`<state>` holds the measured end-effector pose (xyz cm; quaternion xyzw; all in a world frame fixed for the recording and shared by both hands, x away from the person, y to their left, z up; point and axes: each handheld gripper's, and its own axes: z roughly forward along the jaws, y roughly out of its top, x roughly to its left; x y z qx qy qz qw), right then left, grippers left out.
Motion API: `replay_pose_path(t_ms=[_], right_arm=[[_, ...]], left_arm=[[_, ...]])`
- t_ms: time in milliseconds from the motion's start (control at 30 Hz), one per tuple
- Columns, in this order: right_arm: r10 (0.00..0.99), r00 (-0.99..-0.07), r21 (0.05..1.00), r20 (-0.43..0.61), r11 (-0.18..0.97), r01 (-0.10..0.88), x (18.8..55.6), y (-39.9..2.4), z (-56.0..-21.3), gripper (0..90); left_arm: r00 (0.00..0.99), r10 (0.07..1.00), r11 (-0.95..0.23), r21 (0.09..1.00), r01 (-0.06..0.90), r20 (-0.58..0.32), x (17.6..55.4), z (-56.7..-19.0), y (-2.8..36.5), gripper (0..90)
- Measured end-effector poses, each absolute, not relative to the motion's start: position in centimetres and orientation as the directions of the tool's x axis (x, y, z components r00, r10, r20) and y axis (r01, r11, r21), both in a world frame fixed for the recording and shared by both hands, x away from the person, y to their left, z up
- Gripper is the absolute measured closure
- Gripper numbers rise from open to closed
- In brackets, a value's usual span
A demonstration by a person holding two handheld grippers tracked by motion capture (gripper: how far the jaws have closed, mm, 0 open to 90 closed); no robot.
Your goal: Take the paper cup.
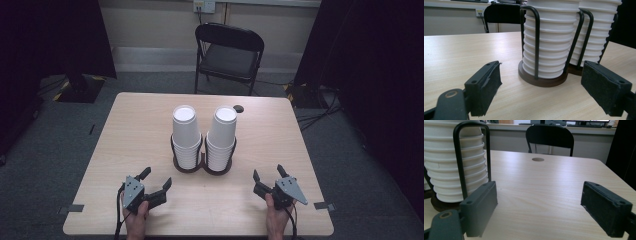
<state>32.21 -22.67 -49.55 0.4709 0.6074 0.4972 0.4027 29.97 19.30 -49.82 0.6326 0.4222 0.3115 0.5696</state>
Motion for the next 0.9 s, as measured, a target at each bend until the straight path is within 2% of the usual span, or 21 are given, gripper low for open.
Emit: replay_pose_path(t_ms=[233,400,733,867,900], right_arm=[[0.971,-0.241,0.984,-0.007,0.049,0.171,32.2,-22.8,-49.6,13.1],[0.961,-0.274,0.978,-0.023,0.079,0.195,32.1,-22.4,-49.4,13.2],[0.925,-0.376,0.971,0.043,0.050,0.234,32.1,-22.1,-48.9,14.1],[0.910,-0.412,0.972,0.050,0.051,0.231,31.8,-21.7,-48.5,16.2],[0.893,-0.446,0.970,0.066,0.047,0.238,31.8,-21.5,-48.3,21.0]], left_arm=[[0.447,0.890,0.008,0.984,0.178,-0.088,29.9,-49.8,19.4,15.8],[0.447,0.889,0.009,0.982,0.187,-0.094,30.0,-49.8,19.4,15.9],[0.453,0.888,-0.004,0.984,0.181,-0.080,29.8,-49.8,19.4,15.6],[0.446,0.891,0.002,0.984,0.177,-0.082,29.7,-49.8,19.4,15.7],[0.448,0.890,0.002,0.985,0.175,-0.081,29.7,-49.8,19.4,15.7]])
